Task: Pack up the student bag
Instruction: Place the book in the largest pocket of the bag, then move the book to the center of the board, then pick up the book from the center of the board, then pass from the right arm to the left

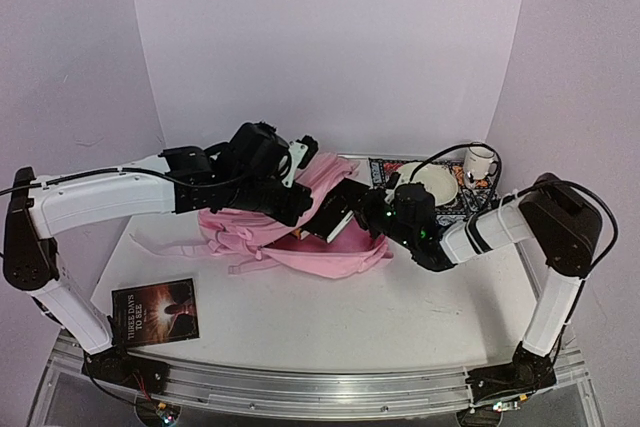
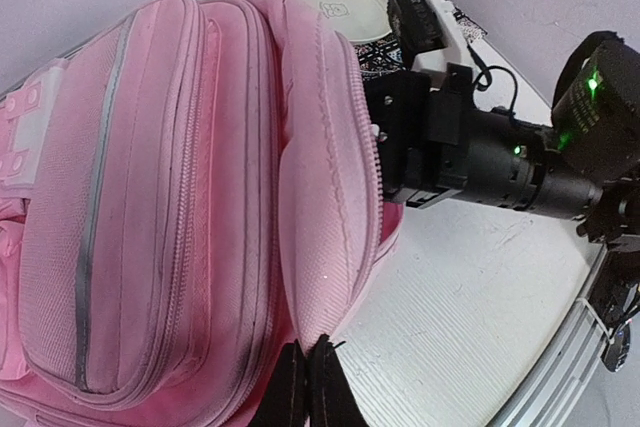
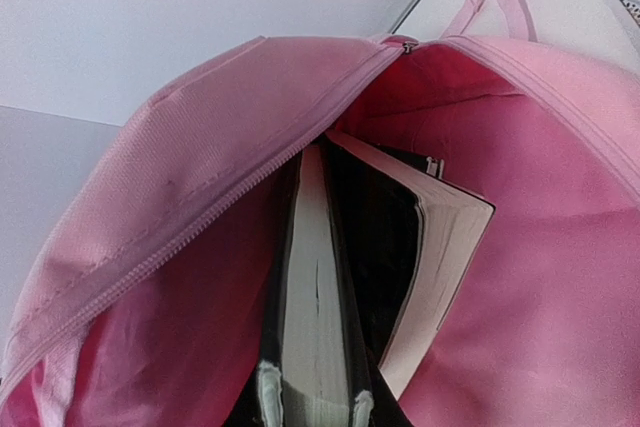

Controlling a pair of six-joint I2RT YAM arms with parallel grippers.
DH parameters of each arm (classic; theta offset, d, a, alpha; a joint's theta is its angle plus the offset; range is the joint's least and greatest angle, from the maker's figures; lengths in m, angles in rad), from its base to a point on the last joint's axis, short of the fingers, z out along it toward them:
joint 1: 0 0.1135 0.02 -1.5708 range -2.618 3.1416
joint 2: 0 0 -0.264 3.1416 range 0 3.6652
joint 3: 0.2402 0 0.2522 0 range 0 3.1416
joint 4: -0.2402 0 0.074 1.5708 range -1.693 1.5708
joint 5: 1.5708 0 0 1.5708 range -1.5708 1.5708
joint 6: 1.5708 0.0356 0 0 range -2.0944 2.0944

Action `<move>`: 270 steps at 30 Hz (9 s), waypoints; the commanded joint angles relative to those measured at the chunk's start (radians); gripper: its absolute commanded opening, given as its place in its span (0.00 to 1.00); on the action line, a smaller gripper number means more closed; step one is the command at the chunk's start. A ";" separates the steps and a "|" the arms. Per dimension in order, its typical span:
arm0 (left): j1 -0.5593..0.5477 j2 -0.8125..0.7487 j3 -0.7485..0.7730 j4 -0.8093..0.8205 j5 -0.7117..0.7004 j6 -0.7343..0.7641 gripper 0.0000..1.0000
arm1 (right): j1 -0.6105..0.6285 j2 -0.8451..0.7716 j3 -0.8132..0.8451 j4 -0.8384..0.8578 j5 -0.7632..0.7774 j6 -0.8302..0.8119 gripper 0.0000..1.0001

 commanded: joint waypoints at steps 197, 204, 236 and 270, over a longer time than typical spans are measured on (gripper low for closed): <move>0.220 -0.590 -0.823 0.450 0.130 -0.675 0.99 | 0.235 -0.535 0.031 -0.792 -0.320 -0.758 0.00; 0.225 -0.479 -0.840 0.696 0.301 -0.679 0.99 | 0.196 -0.607 -0.056 -0.633 -0.356 -0.696 0.00; 0.216 -0.506 -0.800 1.190 0.528 -0.718 0.55 | 0.119 -0.442 -0.065 -0.294 -0.537 -0.465 0.00; 0.218 -0.213 -0.610 1.324 0.254 -0.815 0.00 | 0.105 -0.432 -0.240 -0.016 -0.299 -0.286 0.93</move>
